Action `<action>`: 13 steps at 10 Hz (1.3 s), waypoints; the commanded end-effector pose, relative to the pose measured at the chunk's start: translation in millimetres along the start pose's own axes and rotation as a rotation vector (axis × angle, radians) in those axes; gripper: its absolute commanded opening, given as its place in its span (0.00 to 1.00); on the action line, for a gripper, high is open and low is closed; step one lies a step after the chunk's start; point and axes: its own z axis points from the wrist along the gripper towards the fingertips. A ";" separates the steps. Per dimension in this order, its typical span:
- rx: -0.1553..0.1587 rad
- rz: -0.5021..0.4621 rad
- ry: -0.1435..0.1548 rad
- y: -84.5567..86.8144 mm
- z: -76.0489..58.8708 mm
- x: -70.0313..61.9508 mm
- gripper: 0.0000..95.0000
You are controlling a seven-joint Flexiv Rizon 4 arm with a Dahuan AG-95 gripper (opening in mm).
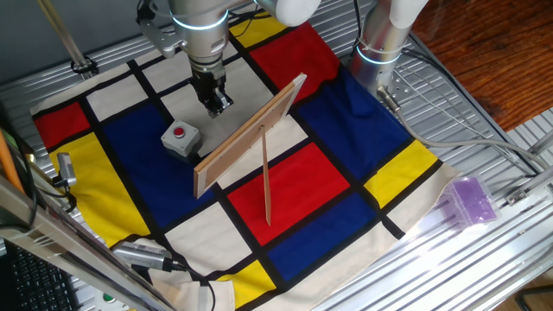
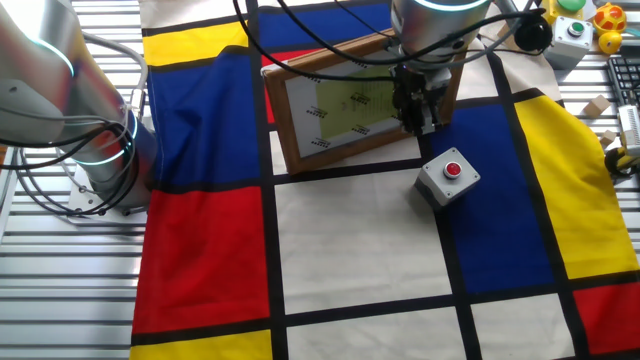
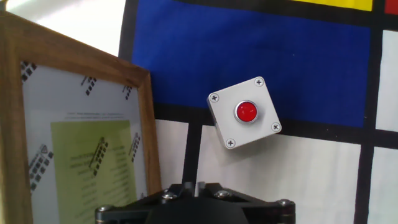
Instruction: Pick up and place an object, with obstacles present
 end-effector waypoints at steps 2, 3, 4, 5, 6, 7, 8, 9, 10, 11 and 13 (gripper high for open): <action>-0.001 -0.001 0.000 0.0 0.0 0.0 0.00; 0.000 -0.002 0.001 0.0 0.0 0.0 0.00; 0.000 -0.003 0.001 0.0 0.0 0.0 0.00; 0.000 -0.003 0.001 0.0 0.0 0.0 0.00; 0.001 -0.003 0.001 0.0 0.0 0.0 0.00; 0.001 -0.003 0.002 0.0 0.0 0.0 0.00; 0.002 -0.004 0.002 0.0 0.0 0.0 0.00; 0.003 -0.008 0.002 -0.1 0.2 -0.4 0.00; 0.004 -0.019 0.001 -0.9 0.5 -2.3 0.00; 0.007 -0.034 0.003 -2.4 -0.4 -5.9 0.00; 0.008 -0.103 -0.005 -11.3 -1.0 -17.0 0.20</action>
